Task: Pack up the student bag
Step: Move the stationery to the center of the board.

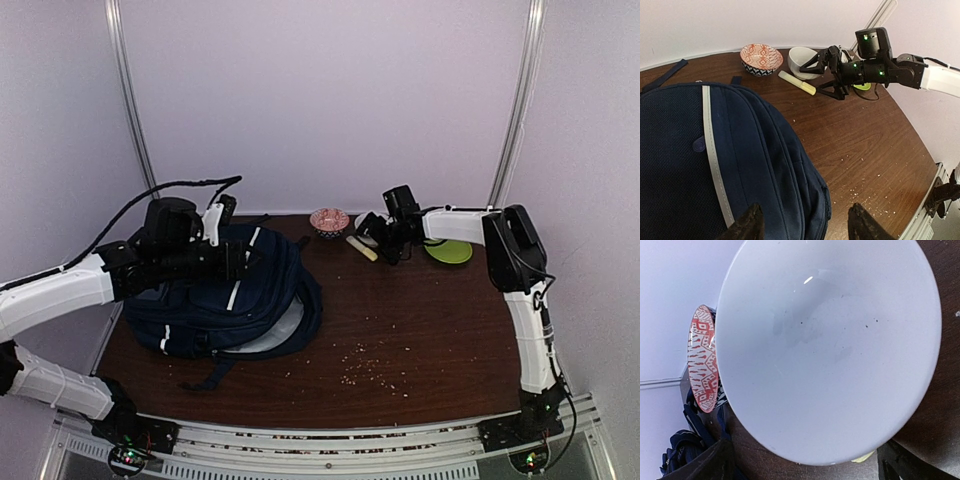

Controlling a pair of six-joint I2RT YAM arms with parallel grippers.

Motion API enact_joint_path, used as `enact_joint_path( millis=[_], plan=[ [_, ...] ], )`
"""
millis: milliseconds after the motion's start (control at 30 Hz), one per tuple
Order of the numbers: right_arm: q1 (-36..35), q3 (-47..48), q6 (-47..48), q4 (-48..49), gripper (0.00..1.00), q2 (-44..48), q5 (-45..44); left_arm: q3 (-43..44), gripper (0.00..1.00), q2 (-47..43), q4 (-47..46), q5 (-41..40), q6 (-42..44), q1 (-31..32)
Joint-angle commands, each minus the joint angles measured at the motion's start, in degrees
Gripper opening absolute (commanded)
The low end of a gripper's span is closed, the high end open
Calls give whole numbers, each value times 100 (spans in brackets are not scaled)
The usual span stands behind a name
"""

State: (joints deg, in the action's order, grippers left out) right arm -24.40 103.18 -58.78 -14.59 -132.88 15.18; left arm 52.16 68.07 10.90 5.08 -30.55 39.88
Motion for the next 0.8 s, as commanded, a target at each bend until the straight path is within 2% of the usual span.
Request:
enact_joint_path(
  millis=[0, 333, 533, 600, 767],
  plan=[
    [8, 303, -167, -162, 99, -138, 9, 216, 98, 88, -77, -52, 84, 35],
    [-29, 885, 213, -912, 100, -377, -250, 295, 98, 145, -26, -52, 166, 29],
    [-143, 1697, 973, -2151, 100, -635, -643, 282, 98, 156, -26, -5, 156, 29],
    [-148, 1780, 1104, -2361, 98, -698, -648, 281, 98, 141, -34, 10, 146, 29],
    [-152, 2136, 1306, -2782, 85, -911, -560, 239, 98, 86, -98, 55, 87, 29]
  ],
)
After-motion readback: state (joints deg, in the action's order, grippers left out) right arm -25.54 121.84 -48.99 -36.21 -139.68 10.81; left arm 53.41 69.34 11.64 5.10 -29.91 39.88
